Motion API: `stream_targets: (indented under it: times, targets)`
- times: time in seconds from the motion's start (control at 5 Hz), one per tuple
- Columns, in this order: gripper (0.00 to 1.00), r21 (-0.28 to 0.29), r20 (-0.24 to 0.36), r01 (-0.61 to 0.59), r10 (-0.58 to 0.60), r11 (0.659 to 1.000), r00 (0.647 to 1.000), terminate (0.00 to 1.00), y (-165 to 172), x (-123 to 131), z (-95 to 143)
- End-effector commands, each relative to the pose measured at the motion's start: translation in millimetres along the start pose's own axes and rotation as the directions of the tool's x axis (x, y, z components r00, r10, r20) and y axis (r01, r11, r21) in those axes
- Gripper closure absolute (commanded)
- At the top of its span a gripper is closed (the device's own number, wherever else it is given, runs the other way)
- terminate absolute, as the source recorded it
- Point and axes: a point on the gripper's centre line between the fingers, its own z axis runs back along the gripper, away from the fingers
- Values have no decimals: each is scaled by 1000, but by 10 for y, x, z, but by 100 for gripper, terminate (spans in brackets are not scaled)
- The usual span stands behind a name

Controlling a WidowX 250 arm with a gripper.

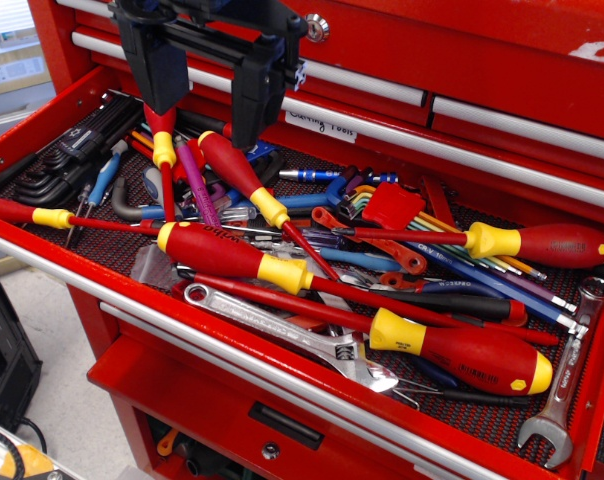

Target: Pick up red srewdriver

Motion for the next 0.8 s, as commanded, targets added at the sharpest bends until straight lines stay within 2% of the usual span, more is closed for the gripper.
stream_targets:
  times: [0.0,0.2,0.4,0.6]
  targets:
    - [0,0,0,0,0,1000,1000,0,0,0,0]
    - [0,18,-19,124,-124,992,992,0,222,-16,-19]
    - [0,79,-27,277,-276,958,961,0,514,-11,-68]
    - [0,151,-14,381,-383,912,924,0,717,23,-198]
